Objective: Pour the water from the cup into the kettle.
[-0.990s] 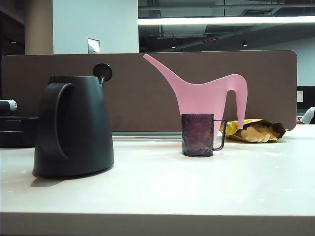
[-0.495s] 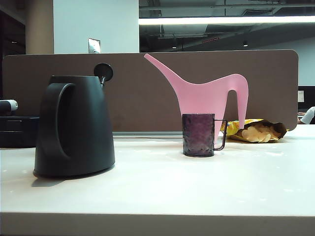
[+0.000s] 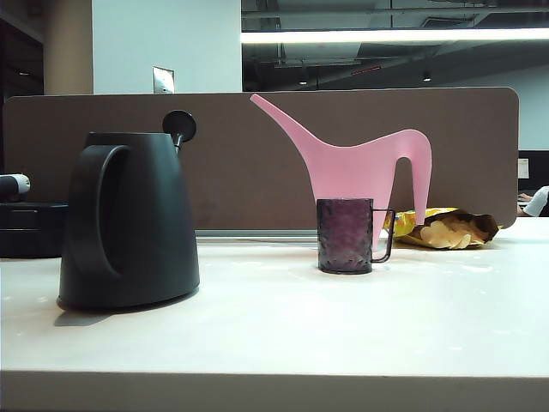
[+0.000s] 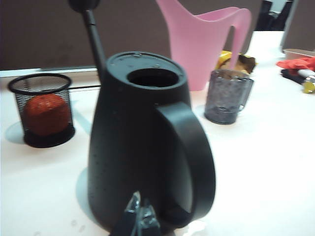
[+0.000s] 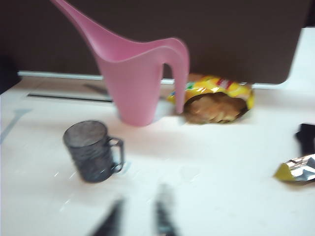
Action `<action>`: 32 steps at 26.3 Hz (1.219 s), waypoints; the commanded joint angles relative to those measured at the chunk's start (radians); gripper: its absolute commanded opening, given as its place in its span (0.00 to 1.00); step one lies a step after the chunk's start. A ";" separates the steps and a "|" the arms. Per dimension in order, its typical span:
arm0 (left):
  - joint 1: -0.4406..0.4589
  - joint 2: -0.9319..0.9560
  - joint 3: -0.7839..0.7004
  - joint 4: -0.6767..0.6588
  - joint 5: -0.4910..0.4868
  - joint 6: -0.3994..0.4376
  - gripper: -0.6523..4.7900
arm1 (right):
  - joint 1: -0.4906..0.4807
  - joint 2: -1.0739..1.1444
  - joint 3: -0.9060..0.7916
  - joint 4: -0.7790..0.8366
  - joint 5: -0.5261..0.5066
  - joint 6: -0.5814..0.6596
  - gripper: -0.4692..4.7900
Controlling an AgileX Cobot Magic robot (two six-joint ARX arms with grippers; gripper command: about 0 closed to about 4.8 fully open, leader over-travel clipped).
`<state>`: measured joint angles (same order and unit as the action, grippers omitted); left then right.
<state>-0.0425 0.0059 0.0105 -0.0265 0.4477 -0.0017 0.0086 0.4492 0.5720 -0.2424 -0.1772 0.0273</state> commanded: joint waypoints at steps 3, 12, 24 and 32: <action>0.000 0.000 0.004 0.008 0.071 -0.008 0.11 | 0.026 0.201 0.057 0.082 -0.159 -0.001 0.47; 0.000 0.001 0.004 0.006 0.072 -0.011 0.11 | 0.133 0.423 0.057 0.269 -0.148 0.008 0.73; 0.000 0.001 0.004 0.006 0.072 -0.018 0.11 | 0.152 0.782 0.057 0.590 -0.083 0.165 1.00; 0.000 0.001 0.004 0.006 0.072 -0.018 0.11 | 0.176 1.013 0.057 0.779 -0.026 0.189 1.00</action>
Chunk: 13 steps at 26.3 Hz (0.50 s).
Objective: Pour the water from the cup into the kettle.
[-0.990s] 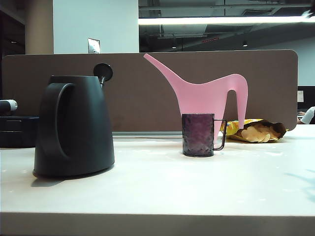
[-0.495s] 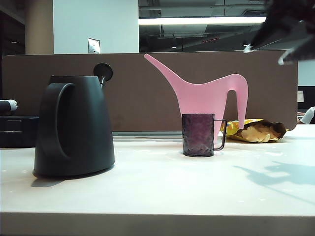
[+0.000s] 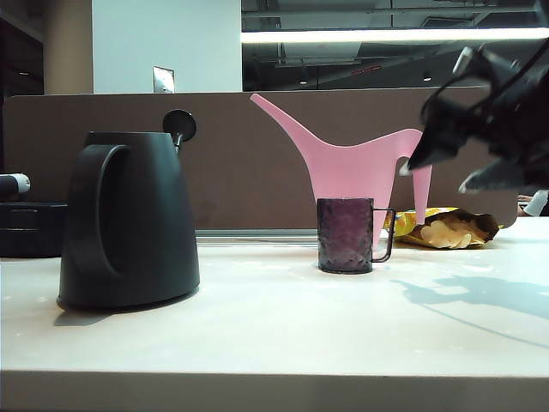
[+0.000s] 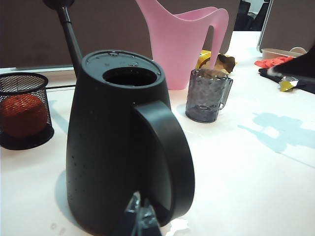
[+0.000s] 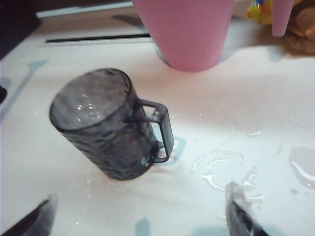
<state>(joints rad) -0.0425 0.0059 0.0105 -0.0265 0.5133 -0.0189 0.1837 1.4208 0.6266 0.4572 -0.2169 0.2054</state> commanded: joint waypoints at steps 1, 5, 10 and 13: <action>0.000 0.001 0.003 0.006 0.007 0.000 0.11 | 0.001 0.061 0.003 0.100 0.013 0.012 1.00; 0.000 0.001 0.004 0.006 0.007 0.000 0.11 | 0.001 0.140 0.006 0.168 0.029 0.012 1.00; 0.000 0.001 0.004 0.006 0.007 -0.001 0.11 | 0.001 0.233 0.052 0.204 0.032 0.012 1.00; 0.000 0.001 0.004 0.006 0.007 -0.019 0.11 | 0.001 0.295 0.109 0.205 0.032 0.012 1.00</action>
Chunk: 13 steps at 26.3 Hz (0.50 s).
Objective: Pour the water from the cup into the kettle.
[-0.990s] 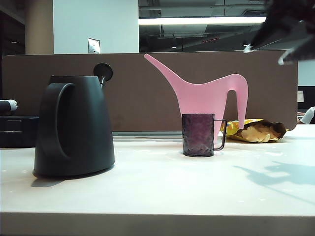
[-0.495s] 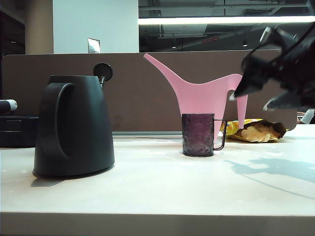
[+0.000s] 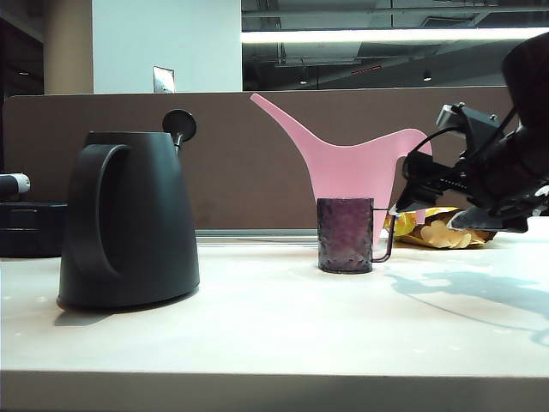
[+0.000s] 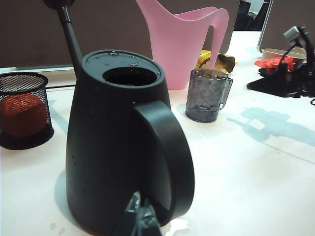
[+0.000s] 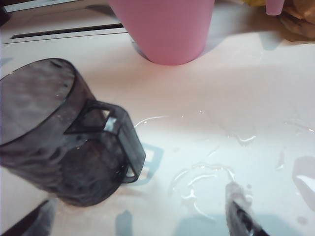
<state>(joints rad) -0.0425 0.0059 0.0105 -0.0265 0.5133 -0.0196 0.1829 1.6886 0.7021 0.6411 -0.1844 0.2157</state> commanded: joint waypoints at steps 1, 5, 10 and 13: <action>0.000 0.001 0.004 0.006 0.007 -0.023 0.11 | 0.002 0.045 0.051 0.021 0.000 0.002 1.00; 0.000 0.001 0.004 0.006 0.007 -0.022 0.11 | 0.002 0.104 0.102 0.016 0.000 0.002 1.00; 0.000 0.001 0.003 0.006 0.007 -0.022 0.11 | 0.002 0.163 0.158 0.014 -0.001 0.002 0.96; 0.000 0.001 0.004 0.006 0.006 -0.022 0.11 | 0.002 0.197 0.191 0.009 0.000 0.002 0.94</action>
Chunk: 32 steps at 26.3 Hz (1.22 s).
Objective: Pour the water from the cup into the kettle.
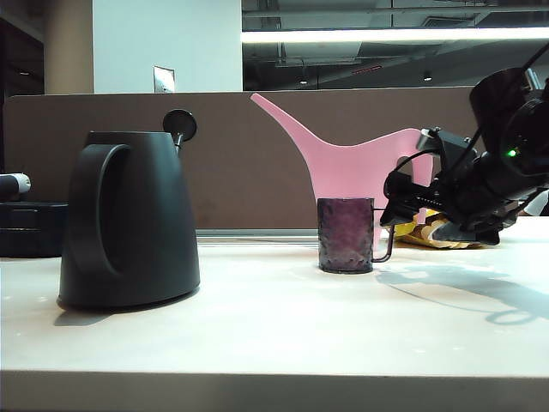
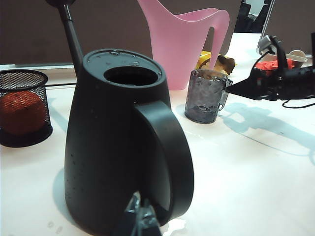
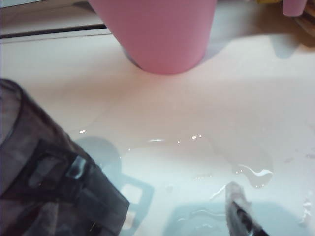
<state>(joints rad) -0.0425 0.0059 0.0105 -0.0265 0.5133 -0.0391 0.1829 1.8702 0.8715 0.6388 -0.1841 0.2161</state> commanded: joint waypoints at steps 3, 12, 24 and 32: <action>0.000 0.001 0.004 0.006 0.006 -0.002 0.11 | 0.002 0.038 0.049 -0.015 -0.001 0.001 0.94; 0.000 0.001 0.004 0.014 0.003 -0.002 0.11 | 0.003 0.100 0.100 -0.017 0.002 0.001 0.94; 0.000 0.000 0.004 0.024 0.003 0.002 0.11 | 0.026 0.146 0.150 -0.012 0.002 0.001 0.64; 0.000 0.001 0.004 0.029 0.003 0.002 0.11 | 0.031 0.146 0.150 -0.005 0.003 0.001 0.48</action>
<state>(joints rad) -0.0425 0.0059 0.0105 -0.0177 0.5129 -0.0387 0.2131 2.0205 1.0176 0.6136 -0.1799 0.2161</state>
